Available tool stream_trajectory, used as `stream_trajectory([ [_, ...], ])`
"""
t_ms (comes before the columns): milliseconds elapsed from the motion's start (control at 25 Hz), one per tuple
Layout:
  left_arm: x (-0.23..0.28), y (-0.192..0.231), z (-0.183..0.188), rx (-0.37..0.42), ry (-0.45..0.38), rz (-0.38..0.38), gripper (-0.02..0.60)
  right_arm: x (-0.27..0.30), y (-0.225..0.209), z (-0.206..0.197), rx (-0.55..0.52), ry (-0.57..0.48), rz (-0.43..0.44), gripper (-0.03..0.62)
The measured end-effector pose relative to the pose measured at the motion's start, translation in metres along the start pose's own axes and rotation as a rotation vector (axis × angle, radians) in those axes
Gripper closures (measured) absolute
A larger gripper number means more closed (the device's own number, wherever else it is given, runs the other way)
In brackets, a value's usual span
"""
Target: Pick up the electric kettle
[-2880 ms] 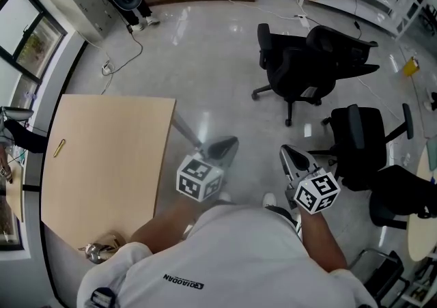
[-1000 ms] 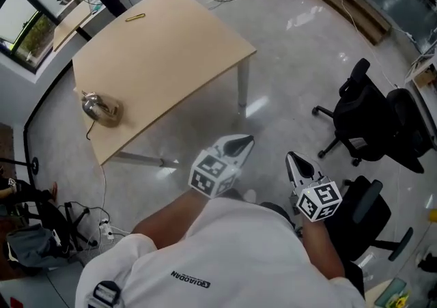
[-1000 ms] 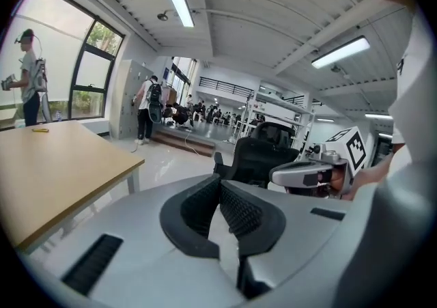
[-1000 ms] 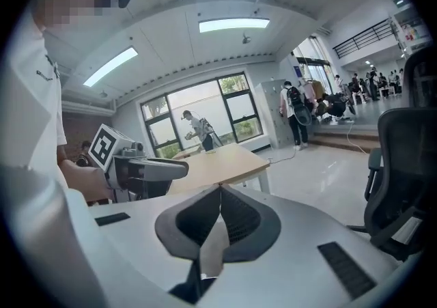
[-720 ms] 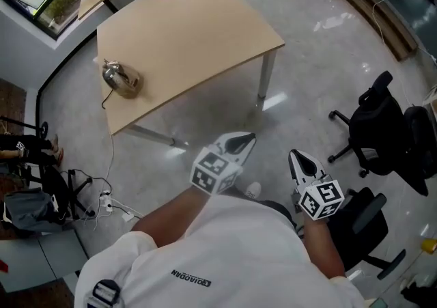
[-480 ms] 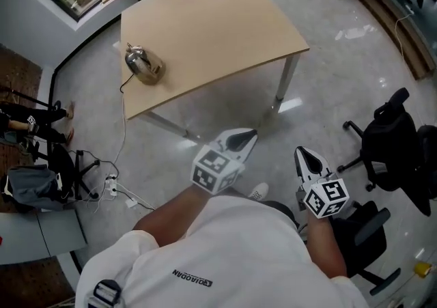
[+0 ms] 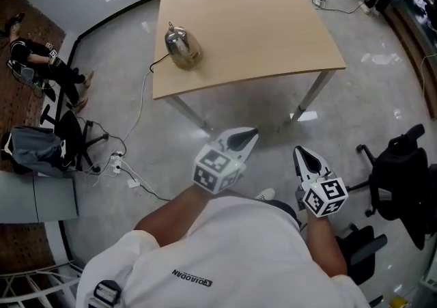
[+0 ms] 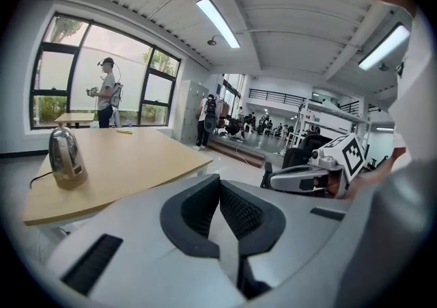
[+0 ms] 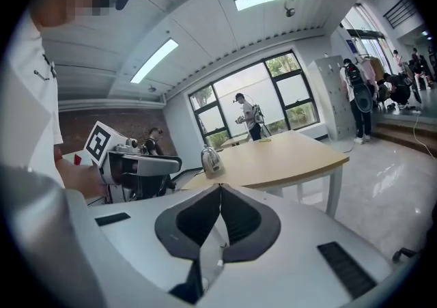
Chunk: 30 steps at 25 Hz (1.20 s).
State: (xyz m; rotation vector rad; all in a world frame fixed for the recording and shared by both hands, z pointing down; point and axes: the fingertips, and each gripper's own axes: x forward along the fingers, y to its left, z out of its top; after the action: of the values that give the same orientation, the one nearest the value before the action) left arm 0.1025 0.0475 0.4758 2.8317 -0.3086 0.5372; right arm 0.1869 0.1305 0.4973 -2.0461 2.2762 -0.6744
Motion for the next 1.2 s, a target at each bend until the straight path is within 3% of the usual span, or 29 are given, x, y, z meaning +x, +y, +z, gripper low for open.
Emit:
stream_trajectory([
  [480, -0.085, 0.101, -0.014, -0.08, -0.018, 0.142, 0.586, 0.098, 0.08, 0.02, -0.06, 0.032, 0.127, 0.574],
  [1200, -0.139, 0.244, -0.013, -0.09, -0.058, 0.108, 0.586, 0.224, 0.159, 0.024, -0.128, 0.08, 0.093, 0.574],
])
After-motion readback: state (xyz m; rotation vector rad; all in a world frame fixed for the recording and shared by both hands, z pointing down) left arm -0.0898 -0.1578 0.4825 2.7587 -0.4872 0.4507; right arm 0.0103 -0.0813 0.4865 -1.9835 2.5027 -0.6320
